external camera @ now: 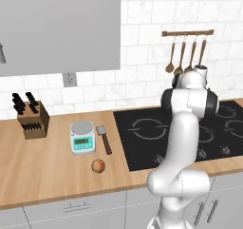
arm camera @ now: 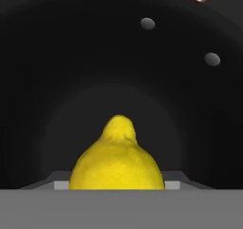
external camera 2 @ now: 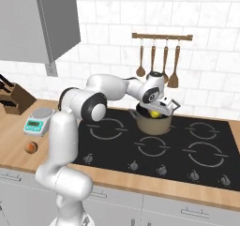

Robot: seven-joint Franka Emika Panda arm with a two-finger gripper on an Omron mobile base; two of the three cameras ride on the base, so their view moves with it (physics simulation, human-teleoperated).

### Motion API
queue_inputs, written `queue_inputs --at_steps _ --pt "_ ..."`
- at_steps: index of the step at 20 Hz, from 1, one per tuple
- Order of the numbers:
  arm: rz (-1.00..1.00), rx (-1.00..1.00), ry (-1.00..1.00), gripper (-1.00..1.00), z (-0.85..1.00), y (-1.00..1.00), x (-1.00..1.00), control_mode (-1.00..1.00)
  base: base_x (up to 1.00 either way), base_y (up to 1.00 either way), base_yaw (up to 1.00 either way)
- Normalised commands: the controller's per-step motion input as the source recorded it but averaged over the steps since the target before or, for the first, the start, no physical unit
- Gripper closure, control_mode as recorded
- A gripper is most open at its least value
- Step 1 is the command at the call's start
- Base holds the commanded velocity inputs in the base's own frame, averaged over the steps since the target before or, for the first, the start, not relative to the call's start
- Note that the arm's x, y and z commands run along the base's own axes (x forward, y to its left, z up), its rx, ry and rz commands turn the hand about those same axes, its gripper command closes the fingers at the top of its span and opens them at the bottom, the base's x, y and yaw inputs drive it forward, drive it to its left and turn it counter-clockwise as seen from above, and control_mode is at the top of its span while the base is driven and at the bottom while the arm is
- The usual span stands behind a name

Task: Put the lemon and onion in the pot. Retrieve the spatula and lightly stir the vegetables in the pot.

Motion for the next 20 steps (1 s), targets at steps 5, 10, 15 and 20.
queue_inputs --at_steps 5,10,15,20 --pt "0.0 0.0 -0.02 -1.0 0.0 0.03 0.1 -1.0 0.0 0.0 0.0" --pt "0.0 0.0 0.0 -1.0 0.26 0.31 0.0 -1.0 0.0 0.0 0.0" --pt "0.0 0.0 -0.12 -1.0 0.95 0.5 -0.36 -1.0 0.0 0.0 0.0" --pt "0.0 -0.01 -0.1 -1.0 1.0 0.74 -0.85 -1.0 0.0 0.0 0.0"
